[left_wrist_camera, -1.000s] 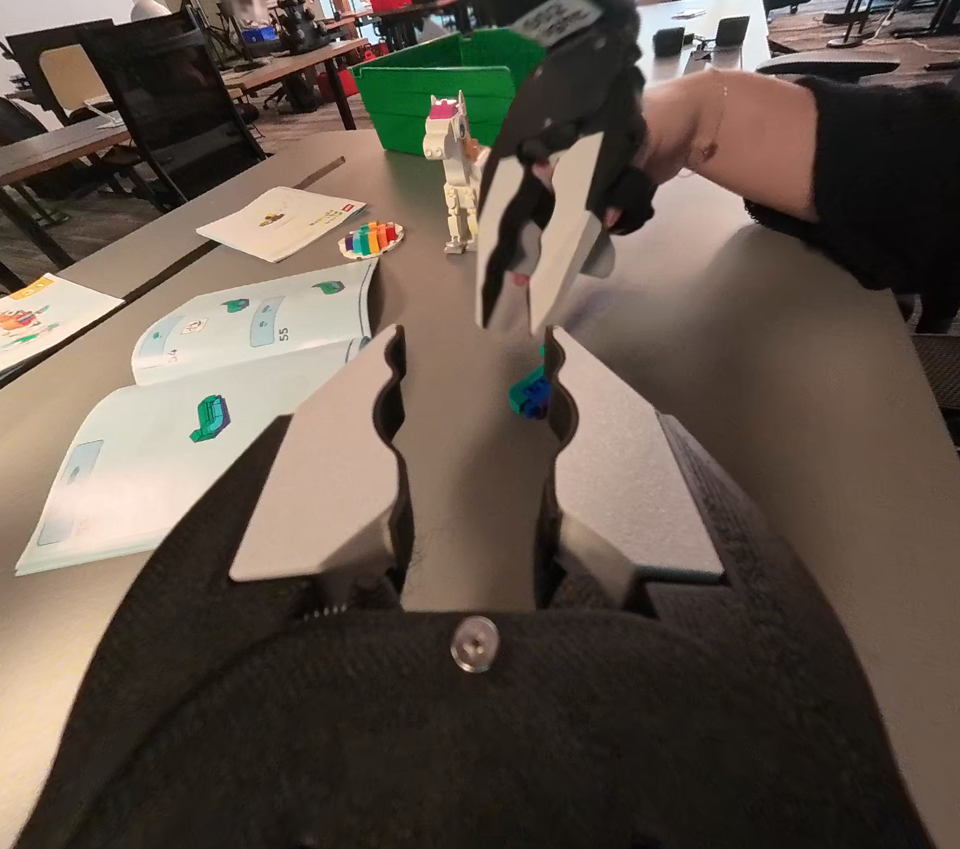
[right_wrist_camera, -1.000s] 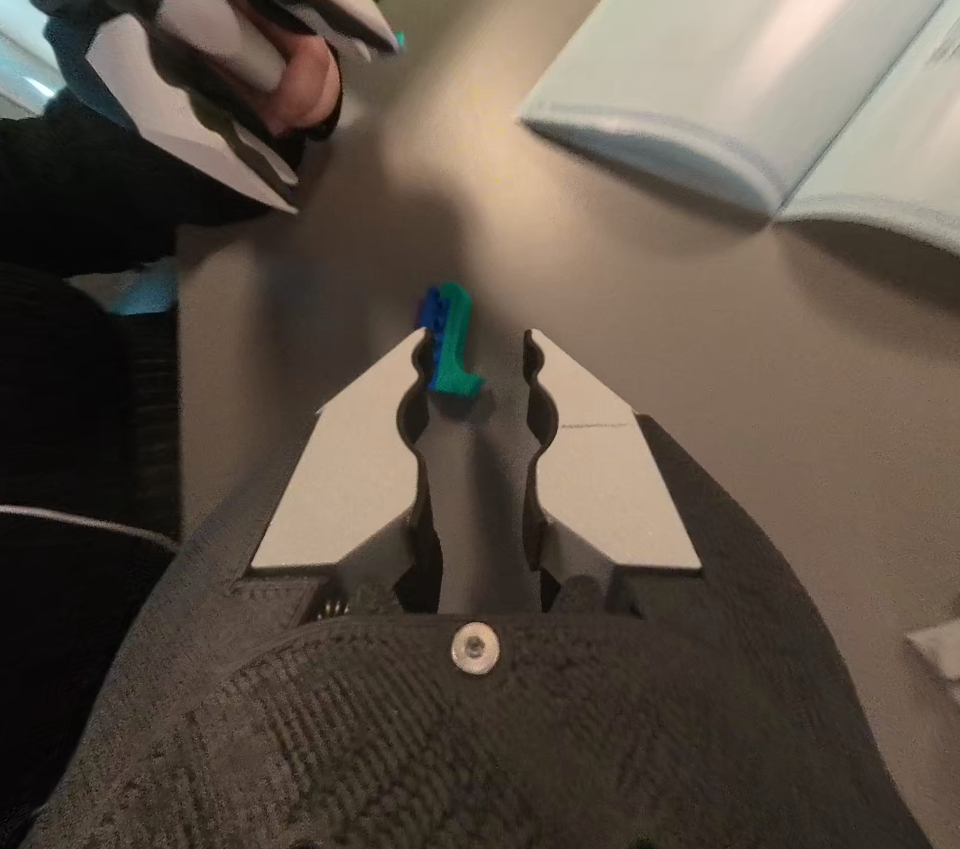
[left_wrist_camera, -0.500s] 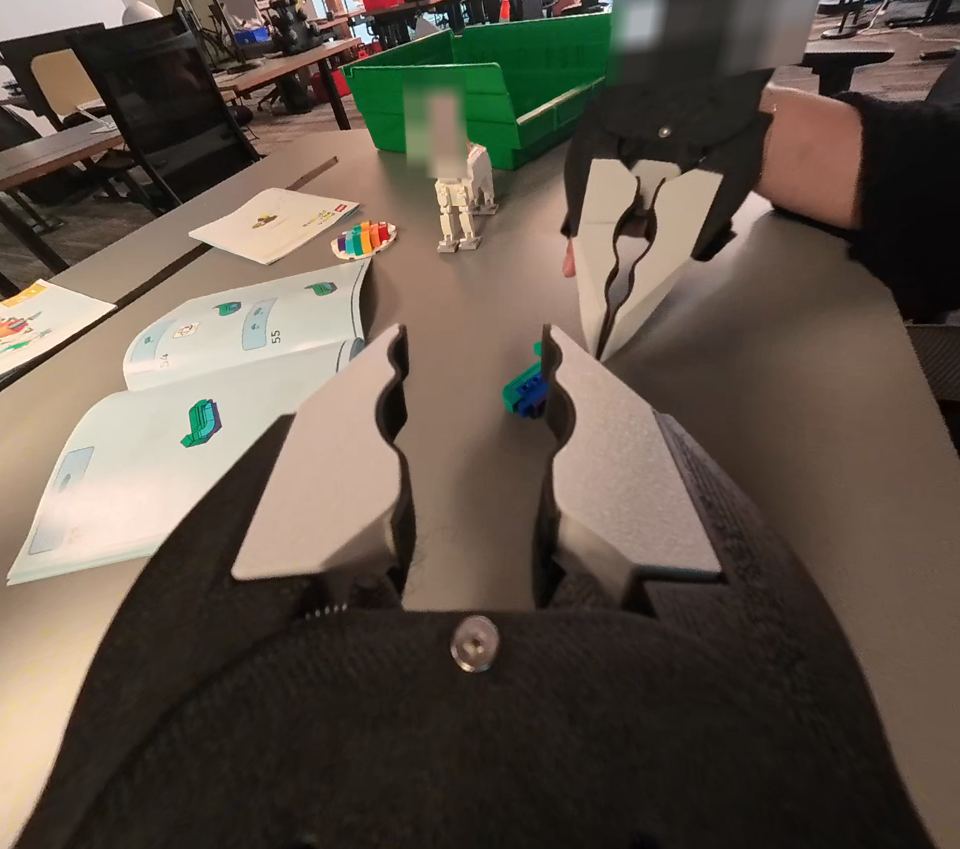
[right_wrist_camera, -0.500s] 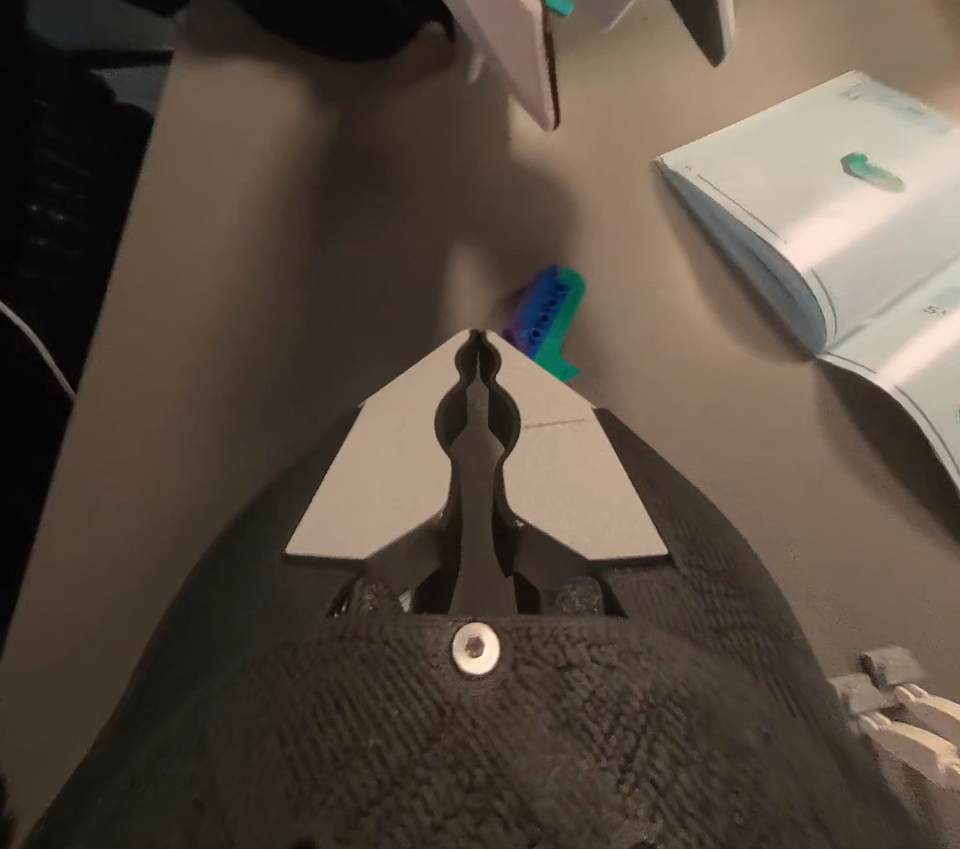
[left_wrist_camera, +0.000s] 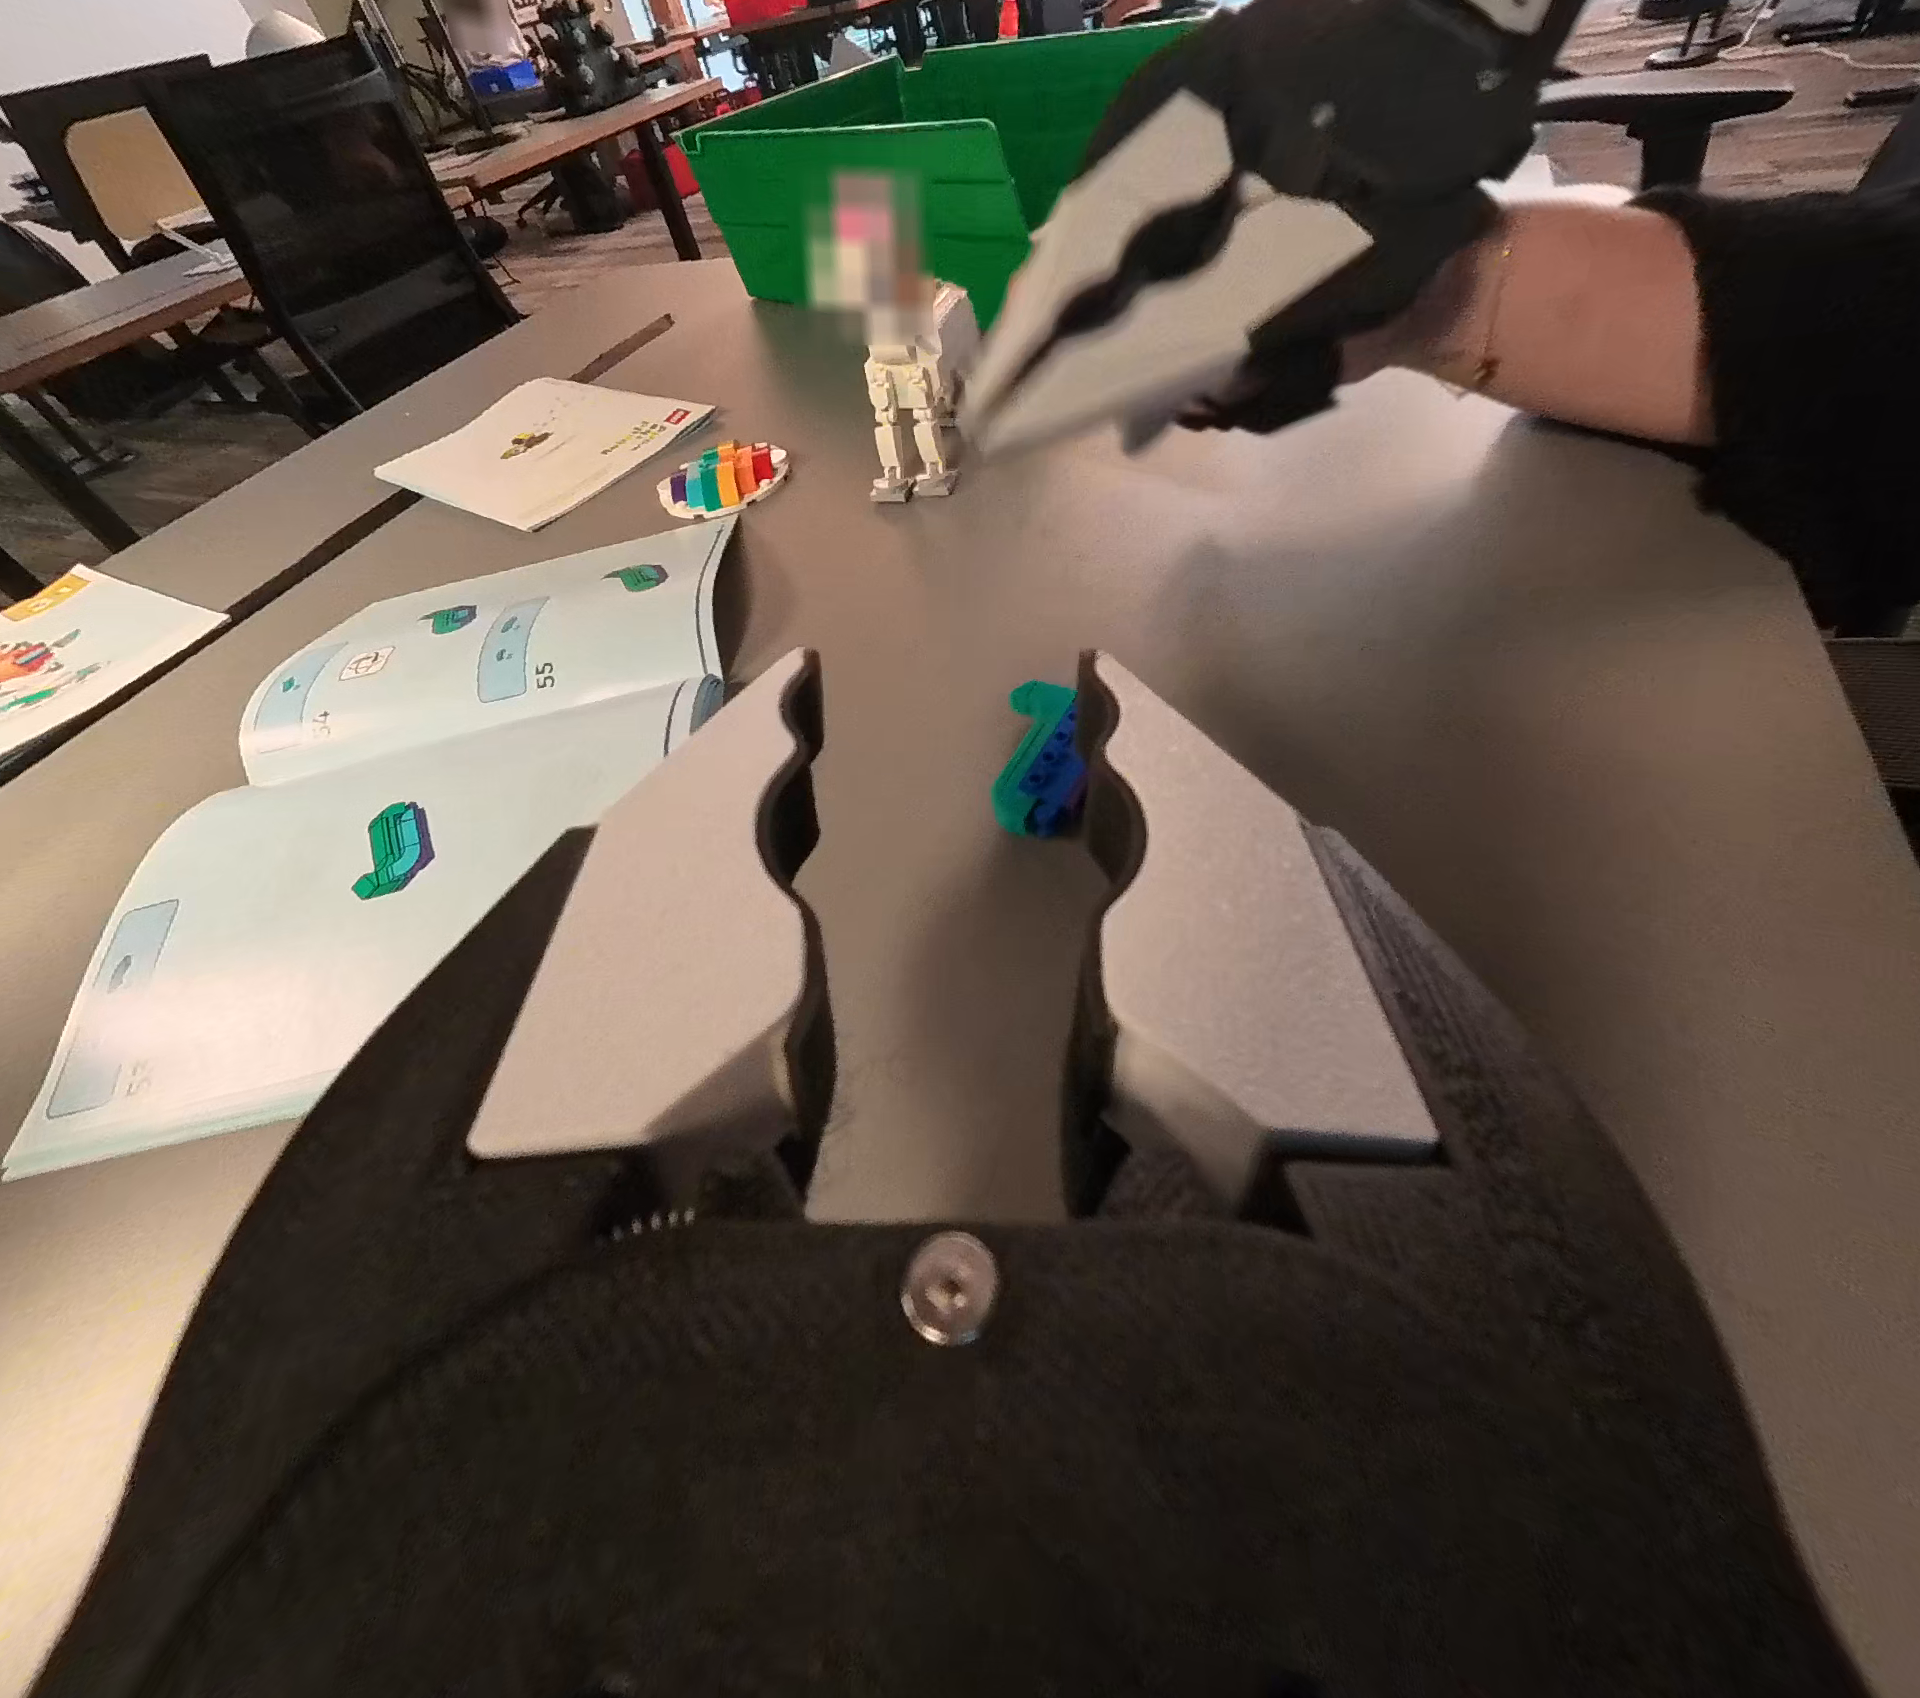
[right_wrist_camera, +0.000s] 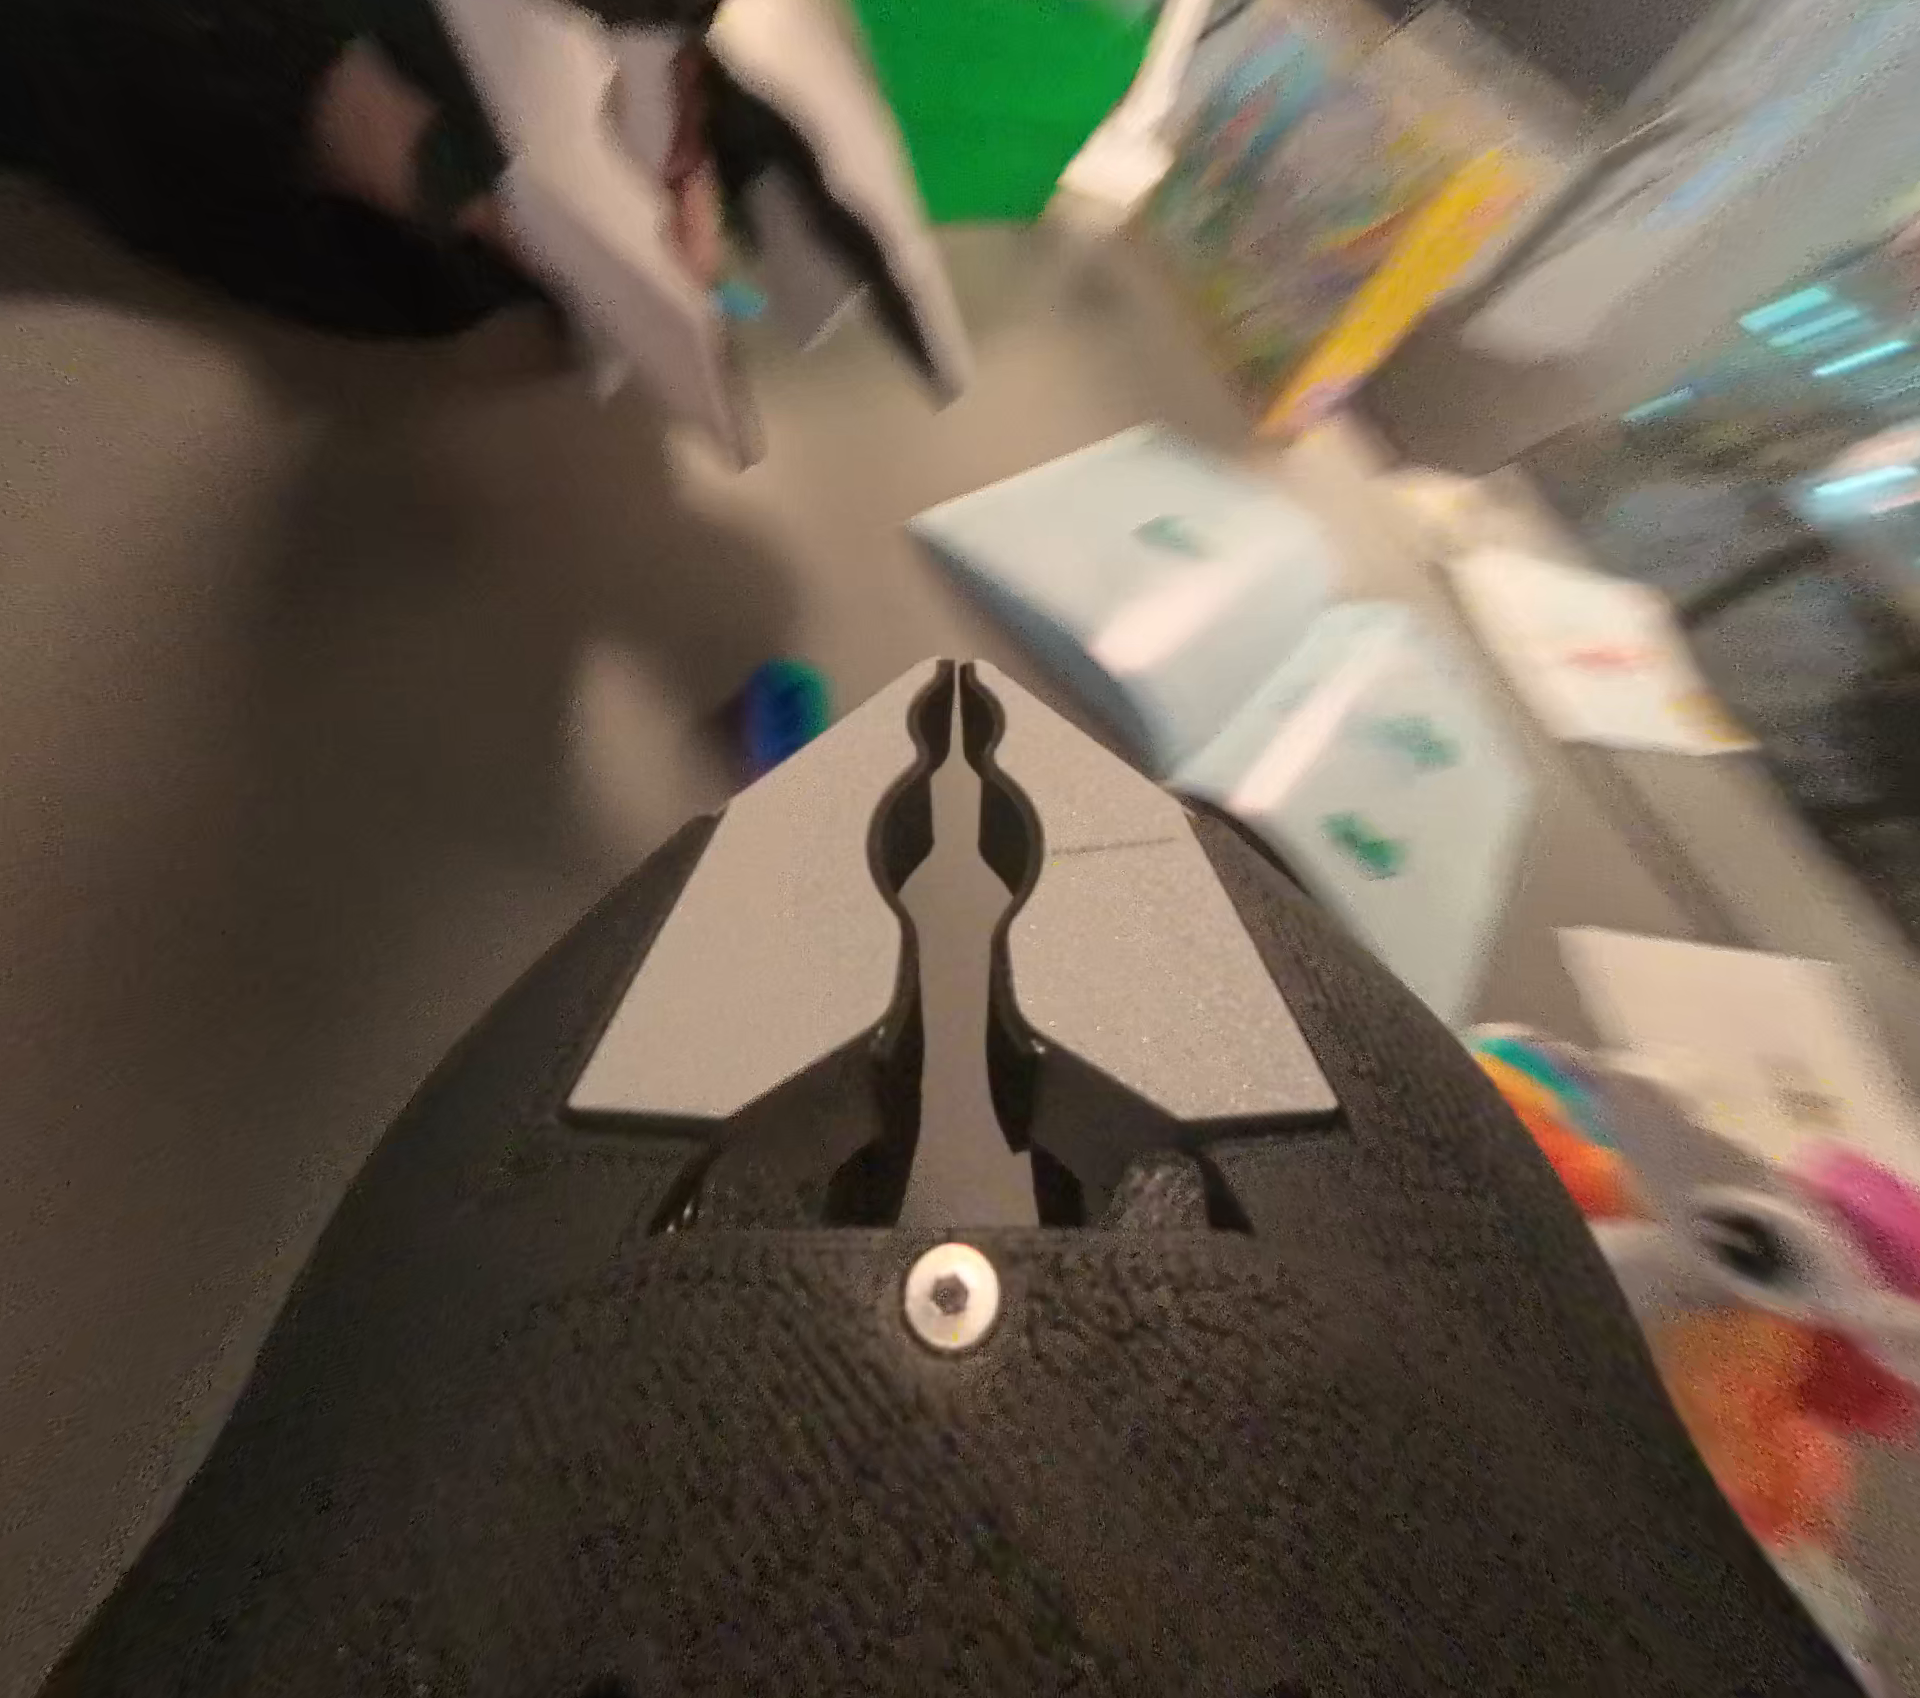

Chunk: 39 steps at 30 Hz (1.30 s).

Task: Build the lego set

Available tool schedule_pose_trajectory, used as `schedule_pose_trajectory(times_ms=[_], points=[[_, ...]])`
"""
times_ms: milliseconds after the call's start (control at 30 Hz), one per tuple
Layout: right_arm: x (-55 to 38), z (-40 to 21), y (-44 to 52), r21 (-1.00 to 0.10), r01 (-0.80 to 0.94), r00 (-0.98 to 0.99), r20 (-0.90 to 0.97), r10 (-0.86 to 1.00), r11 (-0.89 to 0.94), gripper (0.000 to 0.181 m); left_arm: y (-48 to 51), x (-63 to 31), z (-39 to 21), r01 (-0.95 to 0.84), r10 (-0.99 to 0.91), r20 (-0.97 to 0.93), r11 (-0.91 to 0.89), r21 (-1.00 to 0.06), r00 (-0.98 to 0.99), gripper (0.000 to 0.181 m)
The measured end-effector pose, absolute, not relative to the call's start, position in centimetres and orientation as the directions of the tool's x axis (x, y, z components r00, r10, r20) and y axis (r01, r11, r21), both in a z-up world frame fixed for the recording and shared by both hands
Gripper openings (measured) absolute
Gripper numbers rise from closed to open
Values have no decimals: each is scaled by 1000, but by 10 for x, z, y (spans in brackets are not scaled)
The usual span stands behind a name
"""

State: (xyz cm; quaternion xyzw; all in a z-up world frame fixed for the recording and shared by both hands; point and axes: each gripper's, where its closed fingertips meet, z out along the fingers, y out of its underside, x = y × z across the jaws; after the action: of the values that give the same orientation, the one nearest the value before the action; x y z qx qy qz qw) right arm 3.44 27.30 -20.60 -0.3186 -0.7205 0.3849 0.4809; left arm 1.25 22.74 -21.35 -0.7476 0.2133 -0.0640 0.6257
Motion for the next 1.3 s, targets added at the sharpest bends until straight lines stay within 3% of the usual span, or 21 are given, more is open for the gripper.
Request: schedule_pose_trajectory(times_ms=[33, 100, 333, 533, 733, 867, 967, 1033, 1167, 1300], points=[[33, -187, 283, -854, 1, -211, 508, 835, 520, 0, 227, 13, -213, -244, -401, -177, -122, -962, 899, 48], [36, -166, 294, -840, -108, -74, 540, 838, 532, 0, 227, 15, -213, -254, -403, -188, -117, -960, 896, 47], [38, -155, 331, -785, -96, 221, 583, 782, 612, 0, 227, 19, -213, -266, -412, -202, -105, -958, 889, 46], [44, -146, 335, -736, -100, 305, 618, 724, 670, 0, 224, 22, -202, -245, -406, -200, -60, -968, 892, 46], [57, -141, 358, -715, -41, 419, 622, 662, 698, 0, 174, 17, -123, -125, -310, -169, 157, -980, 936, 46], [65, -139, 379, -729, -6, 474, 601, 644, 685, 0, 108, -36, -75, -156, -91, -173, 172, -973, 981, 39], [71, -136, 392, -728, 19, 516, 595, 617, 686, 0, 66, -119, -73, -175, 180, -185, -72, -982, 966, 36], [74, -136, 401, -732, 37, 535, 590, 605, 681, 0, 44, -168, -88, -150, 255, -223, -277, -949, 941, 39], [74, -143, 416, -753, 79, 555, 578, 599, 653, 0, 26, -203, -155, -65, 50, -134, -680, -730, 990, 38], [72, -153, 428, -777, 115, 562, 565, 604, 620, 0, 8, -209, -218, -209, -190, -87, -882, -422, 978, 33]])
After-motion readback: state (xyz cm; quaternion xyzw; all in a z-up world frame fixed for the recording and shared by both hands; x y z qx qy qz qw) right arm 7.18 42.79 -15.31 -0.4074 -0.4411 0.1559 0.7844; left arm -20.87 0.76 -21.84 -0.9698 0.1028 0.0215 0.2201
